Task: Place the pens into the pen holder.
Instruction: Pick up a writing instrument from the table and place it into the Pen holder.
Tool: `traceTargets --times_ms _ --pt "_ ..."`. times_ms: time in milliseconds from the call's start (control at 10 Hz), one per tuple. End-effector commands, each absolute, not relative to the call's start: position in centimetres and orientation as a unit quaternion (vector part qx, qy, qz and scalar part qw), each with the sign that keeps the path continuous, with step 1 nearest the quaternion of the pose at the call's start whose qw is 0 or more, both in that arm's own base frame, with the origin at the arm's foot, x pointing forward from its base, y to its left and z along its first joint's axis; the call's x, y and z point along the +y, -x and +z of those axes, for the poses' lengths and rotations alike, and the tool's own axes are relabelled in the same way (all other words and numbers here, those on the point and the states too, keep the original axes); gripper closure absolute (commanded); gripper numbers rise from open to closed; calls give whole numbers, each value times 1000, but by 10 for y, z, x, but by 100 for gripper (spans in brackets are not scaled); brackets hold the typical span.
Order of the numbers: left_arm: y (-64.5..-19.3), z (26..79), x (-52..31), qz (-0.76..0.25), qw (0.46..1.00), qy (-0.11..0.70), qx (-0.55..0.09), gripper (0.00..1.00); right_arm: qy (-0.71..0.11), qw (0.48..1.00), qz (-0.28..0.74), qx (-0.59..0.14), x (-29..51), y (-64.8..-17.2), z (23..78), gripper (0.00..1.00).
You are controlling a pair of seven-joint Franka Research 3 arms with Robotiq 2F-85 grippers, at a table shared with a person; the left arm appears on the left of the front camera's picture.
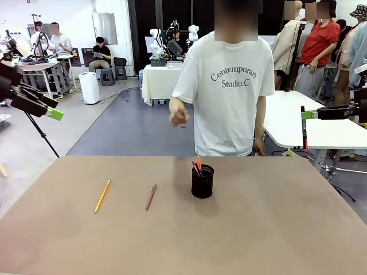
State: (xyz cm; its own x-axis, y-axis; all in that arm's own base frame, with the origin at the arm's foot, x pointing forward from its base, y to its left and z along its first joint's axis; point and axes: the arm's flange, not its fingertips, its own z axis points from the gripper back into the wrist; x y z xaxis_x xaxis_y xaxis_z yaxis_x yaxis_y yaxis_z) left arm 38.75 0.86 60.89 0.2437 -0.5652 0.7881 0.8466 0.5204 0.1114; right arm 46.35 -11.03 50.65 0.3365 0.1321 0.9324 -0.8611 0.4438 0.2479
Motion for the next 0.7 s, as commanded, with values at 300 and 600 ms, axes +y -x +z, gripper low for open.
traceTargets --times_ms 300,600 --pt "-388 609 8 -463 764 174 -415 0 -423 671 365 -487 -60 -462 469 100" --pt "-388 609 8 -463 764 174 -415 0 -445 630 386 -506 -23 -460 445 100"
